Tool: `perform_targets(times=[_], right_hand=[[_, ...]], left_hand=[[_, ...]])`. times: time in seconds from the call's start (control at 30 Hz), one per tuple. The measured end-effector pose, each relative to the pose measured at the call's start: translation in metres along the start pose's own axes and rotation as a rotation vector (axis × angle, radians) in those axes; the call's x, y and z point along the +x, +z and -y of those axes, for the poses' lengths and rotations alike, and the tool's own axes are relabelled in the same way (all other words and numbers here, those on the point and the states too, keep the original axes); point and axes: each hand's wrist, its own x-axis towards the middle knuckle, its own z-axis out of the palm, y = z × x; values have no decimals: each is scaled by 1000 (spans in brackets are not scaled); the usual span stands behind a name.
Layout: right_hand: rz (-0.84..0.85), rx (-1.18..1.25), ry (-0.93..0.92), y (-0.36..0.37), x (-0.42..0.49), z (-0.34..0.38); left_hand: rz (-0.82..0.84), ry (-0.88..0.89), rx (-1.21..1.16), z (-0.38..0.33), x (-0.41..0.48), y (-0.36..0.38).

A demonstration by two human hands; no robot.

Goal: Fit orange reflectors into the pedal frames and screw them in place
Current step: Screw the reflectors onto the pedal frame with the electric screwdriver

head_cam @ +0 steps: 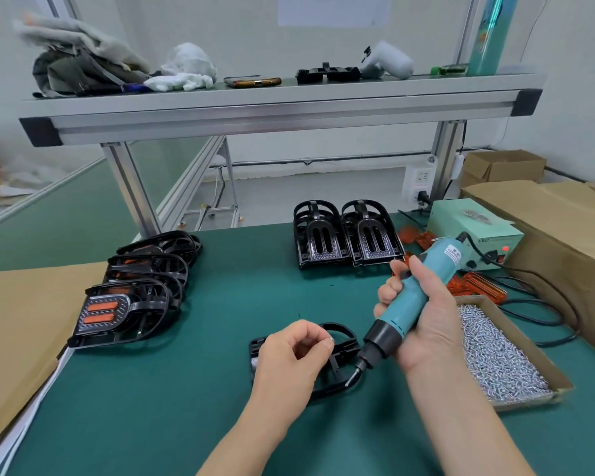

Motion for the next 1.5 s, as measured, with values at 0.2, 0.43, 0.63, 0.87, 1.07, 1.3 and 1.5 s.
perform_targets(times=[0.2, 0.43, 0.63, 0.87, 1.07, 1.3, 1.5], right_hand=[[-102, -15, -83, 11, 4, -2], [-203, -9, -209, 24, 15, -5], [-245, 3, -228, 23, 19, -12], [-262, -45, -242, 19, 21, -18], [-289, -60, -241, 19, 21, -20], [-298, -38, -230, 19, 21, -20], [-303, -44, -223, 19, 21, -24]], left_hand=[[23, 6, 35, -3, -5, -4], [63, 34, 5, -5, -10, -3], [16, 11, -22, -2, -8, -7], [-1, -14, -9, 0, -7, -11], [-25, 27, 62, 3, -5, -11], [-30, 3, 46, 8, -6, -11], [-36, -2, 53, 11, -6, -11]])
